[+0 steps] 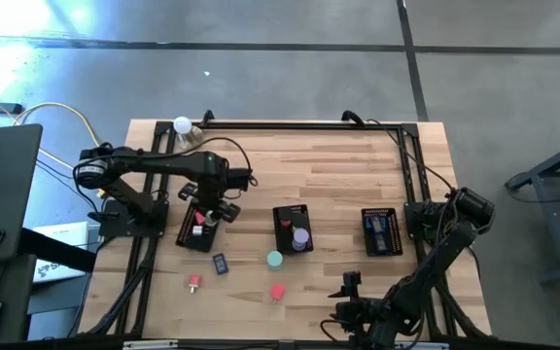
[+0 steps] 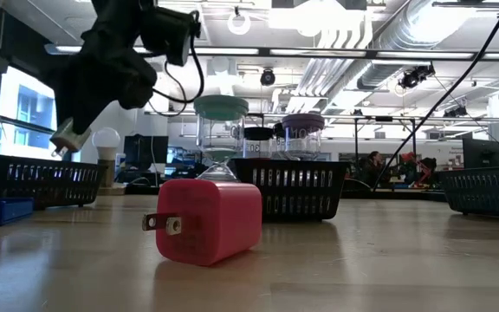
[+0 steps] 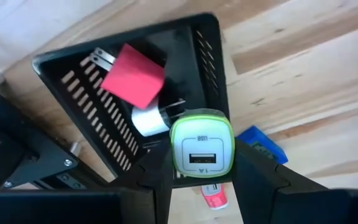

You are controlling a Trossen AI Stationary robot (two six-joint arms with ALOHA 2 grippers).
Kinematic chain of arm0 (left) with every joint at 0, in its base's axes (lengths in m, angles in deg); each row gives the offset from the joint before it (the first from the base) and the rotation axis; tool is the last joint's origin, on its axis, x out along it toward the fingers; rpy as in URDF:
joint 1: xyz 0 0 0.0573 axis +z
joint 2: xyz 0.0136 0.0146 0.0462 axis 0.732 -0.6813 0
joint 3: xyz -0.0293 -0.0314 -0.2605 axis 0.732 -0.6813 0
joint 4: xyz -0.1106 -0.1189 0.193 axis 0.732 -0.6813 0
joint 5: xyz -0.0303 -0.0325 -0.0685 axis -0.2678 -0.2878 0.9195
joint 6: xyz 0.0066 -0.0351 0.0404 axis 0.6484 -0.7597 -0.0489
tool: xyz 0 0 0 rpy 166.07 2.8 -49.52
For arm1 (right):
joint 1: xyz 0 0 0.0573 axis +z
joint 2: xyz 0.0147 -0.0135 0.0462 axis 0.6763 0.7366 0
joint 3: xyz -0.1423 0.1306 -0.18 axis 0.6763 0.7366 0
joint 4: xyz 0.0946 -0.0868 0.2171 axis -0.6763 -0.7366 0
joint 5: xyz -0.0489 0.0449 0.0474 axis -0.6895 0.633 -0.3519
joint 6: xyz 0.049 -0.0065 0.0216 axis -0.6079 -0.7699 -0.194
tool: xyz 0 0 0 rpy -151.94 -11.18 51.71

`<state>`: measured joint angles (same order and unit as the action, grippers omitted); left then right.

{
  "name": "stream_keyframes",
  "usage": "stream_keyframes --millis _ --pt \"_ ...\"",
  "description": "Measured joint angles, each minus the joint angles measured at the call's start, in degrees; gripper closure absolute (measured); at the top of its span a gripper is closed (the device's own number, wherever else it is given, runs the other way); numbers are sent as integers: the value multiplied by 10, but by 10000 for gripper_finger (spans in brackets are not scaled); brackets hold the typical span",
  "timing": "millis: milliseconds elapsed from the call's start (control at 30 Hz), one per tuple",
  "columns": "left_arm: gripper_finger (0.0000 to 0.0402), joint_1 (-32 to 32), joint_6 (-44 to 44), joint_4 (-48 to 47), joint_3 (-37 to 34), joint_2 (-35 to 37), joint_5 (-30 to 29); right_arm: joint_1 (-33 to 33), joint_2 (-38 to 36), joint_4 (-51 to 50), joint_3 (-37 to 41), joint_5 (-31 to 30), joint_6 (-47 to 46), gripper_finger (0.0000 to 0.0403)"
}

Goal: Pick & Place Office items
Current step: Put the green charger adapter into the left black bin

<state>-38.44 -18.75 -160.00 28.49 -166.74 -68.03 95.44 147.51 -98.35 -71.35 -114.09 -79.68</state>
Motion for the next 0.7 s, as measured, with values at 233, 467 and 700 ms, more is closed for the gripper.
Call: stream_keyframes --millis 233,467,700 --pt "279 26 9 0 -28 0 9 4 0 1 0 0 -1 192" --pt "279 40 13 30 -52 0 7 12 0 2 0 0 0 192" --pt "278 39 7 30 -55 0 -1 12 0 1 0 2 0 192"
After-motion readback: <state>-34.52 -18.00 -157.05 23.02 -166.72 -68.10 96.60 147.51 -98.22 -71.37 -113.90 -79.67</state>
